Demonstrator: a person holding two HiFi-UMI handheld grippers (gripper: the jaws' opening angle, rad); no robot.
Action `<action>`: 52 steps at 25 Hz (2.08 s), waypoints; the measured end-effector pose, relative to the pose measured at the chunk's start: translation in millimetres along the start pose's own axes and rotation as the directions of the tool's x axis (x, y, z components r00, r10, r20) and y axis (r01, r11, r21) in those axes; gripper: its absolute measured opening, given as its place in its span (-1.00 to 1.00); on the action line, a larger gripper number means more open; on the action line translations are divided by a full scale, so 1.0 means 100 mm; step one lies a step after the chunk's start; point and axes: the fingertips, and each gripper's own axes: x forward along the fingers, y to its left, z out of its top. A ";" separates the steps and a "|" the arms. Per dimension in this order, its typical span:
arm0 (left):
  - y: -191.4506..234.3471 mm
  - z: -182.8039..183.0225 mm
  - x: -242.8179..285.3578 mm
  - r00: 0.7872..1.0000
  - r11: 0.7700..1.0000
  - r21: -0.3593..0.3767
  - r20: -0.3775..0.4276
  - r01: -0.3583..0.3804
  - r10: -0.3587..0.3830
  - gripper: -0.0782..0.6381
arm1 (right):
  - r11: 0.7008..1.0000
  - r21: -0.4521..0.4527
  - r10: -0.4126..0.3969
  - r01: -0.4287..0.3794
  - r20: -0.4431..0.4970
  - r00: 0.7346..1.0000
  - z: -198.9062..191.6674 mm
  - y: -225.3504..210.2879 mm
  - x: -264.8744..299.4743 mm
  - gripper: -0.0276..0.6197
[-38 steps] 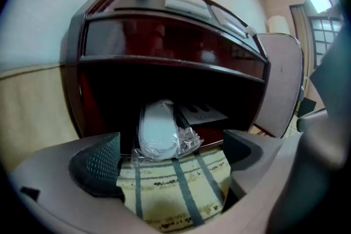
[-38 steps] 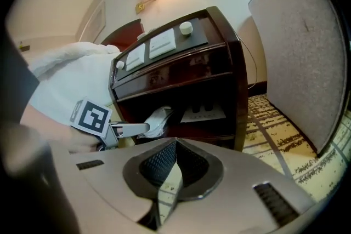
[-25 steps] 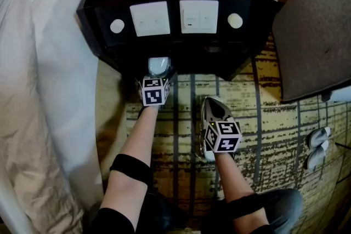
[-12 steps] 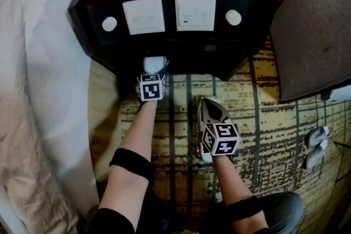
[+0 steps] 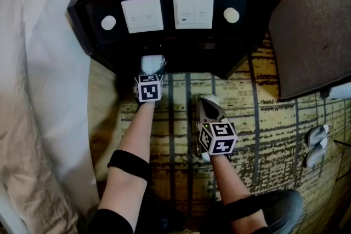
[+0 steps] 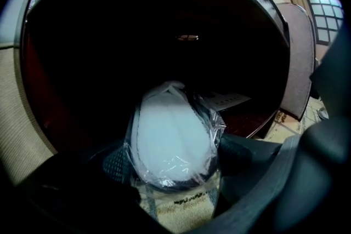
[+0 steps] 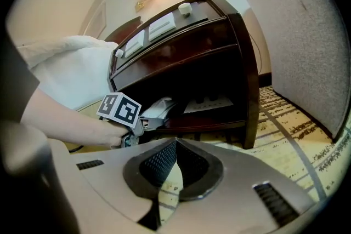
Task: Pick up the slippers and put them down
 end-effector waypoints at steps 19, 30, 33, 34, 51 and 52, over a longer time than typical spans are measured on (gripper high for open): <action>-0.07 -0.07 -1.16 0.998 0.998 -0.064 0.046 -0.028 0.031 0.34 | 0.997 -0.021 0.074 -0.074 0.008 0.997 0.29 0.35 -0.17 -0.91; -0.36 -0.36 -2.00 0.997 0.989 -0.139 0.058 -0.039 0.048 0.34 | 0.996 -0.040 0.085 -0.084 0.022 0.996 0.50 0.43 -0.30 -0.91; -0.41 -0.50 -2.22 0.997 0.986 -0.161 0.055 -0.051 0.061 0.34 | 0.996 -0.041 0.083 -0.082 0.018 0.996 0.50 0.43 -0.32 -0.91; -0.43 -0.54 -2.29 0.997 0.985 -0.165 0.054 -0.052 0.062 0.34 | 0.996 -0.041 0.083 -0.082 0.017 0.996 0.50 0.43 -0.32 -0.91; -0.94 -1.44 -2.55 0.999 0.986 -0.166 -0.041 -0.006 -0.001 0.34 | 0.997 -0.057 0.060 -0.061 -0.010 0.998 0.35 0.35 -0.37 -0.91; -0.96 -1.53 -2.52 0.998 0.985 -0.173 -0.056 -0.004 -0.006 0.34 | 0.997 -0.059 0.057 -0.058 -0.011 0.998 0.34 0.33 -0.37 -0.91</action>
